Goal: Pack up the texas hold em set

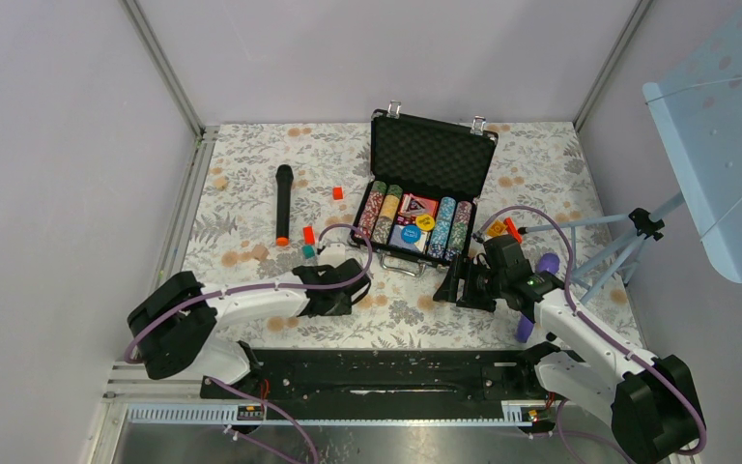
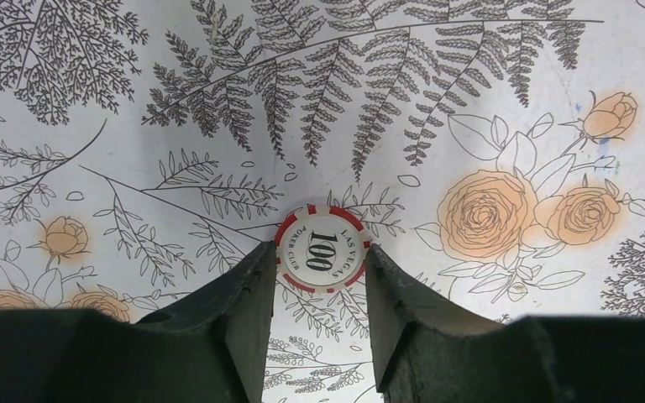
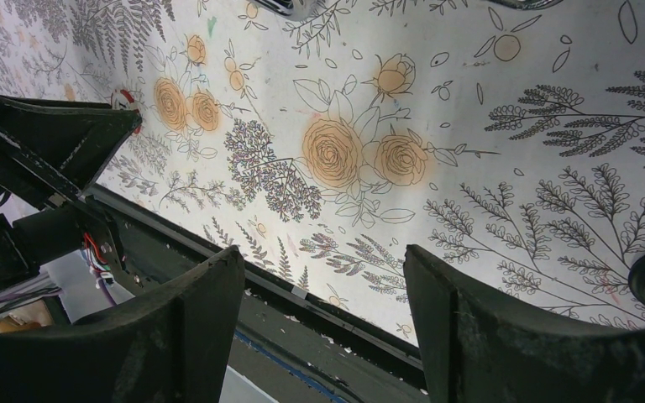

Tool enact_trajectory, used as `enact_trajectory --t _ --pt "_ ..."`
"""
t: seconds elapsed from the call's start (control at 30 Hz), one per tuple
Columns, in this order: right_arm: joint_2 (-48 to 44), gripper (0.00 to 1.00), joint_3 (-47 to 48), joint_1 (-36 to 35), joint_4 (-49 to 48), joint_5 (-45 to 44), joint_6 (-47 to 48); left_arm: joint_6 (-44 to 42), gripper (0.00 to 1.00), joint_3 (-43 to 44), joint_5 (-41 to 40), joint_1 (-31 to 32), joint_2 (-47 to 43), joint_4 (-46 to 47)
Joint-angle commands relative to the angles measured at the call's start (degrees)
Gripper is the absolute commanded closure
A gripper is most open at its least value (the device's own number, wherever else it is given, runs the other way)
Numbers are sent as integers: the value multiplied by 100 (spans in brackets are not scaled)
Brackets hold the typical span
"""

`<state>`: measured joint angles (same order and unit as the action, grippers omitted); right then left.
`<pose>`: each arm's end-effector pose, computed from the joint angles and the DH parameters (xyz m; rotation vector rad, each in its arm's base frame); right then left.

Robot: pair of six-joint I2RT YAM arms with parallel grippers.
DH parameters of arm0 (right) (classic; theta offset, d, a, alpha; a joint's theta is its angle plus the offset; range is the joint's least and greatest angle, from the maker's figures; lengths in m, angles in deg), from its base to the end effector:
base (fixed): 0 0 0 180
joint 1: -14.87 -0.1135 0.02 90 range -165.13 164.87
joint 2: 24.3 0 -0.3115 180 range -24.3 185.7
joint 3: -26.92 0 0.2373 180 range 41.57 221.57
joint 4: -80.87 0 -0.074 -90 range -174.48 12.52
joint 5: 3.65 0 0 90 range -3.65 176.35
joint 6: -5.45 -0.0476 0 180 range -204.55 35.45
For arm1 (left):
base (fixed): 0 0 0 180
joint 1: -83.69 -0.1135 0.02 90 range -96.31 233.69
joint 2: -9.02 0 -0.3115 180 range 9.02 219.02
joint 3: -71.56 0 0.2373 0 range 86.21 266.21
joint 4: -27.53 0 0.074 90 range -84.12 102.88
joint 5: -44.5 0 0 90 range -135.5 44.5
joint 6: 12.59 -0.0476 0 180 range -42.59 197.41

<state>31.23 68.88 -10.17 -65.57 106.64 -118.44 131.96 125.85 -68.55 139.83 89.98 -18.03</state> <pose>0.1335 0.0806 0.2277 0.0179 2.5236 0.8784 0.1375 -0.1715 0.2024 -0.0475 2.6388 -0.0334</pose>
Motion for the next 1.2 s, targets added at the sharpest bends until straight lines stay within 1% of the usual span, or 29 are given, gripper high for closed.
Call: enact_trajectory --t 0.0,0.33,0.57,0.67,0.77,0.87,1.0,1.17 --pt "39 24 239 -45 -89 81 48 -195 65 -12 247 37 -49 -237" --pt "267 23 406 -100 -325 271 -30 -366 65 361 99 42 -284 -494" --pt "470 23 608 -368 -455 249 -69 -367 64 443 26 59 -401 -631" --pt "516 23 616 -447 -503 217 -104 -250 57 367 -153 28 -455 -800" --pt "542 23 588 -475 -535 207 -109 -124 41 112 -177 -161 -596 -833" --pt "551 23 546 -484 -538 215 -113 -99 36 -130 -164 -366 -764 -763" --pt "540 23 494 -480 -595 224 -124 -177 35 -349 -77 -651 -867 -600" --pt "538 23 493 -493 -602 232 -126 -265 42 -422 118 -714 -644 -312"
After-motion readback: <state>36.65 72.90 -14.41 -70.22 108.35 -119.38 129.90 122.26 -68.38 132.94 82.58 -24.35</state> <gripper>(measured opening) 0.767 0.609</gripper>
